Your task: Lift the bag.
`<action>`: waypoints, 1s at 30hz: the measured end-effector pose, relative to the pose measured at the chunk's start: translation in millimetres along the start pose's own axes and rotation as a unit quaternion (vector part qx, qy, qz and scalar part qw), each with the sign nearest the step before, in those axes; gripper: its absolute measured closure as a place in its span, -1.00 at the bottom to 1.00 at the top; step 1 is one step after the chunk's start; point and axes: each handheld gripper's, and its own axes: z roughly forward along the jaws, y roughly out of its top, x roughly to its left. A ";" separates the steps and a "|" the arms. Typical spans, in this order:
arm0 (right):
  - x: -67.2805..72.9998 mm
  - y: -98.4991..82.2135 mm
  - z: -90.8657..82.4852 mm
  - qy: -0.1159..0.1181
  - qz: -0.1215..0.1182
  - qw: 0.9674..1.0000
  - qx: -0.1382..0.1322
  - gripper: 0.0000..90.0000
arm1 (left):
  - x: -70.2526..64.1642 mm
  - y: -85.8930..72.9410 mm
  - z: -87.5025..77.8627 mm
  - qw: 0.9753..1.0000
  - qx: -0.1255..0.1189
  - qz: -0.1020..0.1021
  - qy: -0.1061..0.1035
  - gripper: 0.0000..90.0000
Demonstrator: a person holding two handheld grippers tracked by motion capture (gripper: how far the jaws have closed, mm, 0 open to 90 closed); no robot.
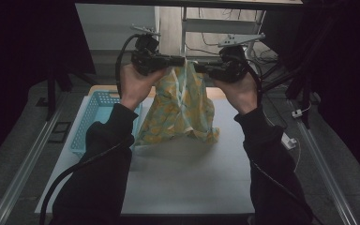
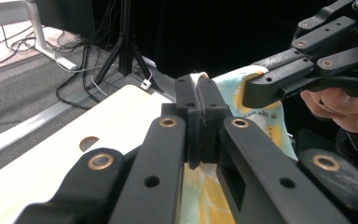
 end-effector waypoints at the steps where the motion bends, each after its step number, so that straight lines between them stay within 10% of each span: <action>1: -1.4 -4.0 2.6 0.000 0.002 1.000 0.003 1.00 | 1.4 -2.3 2.5 1.000 0.003 0.001 0.003 0.97; 30: -22.9 -87.6 61.1 0.024 0.063 0.996 0.054 0.90 | 34.3 -76.7 56.2 0.996 0.083 -0.017 0.020 0.93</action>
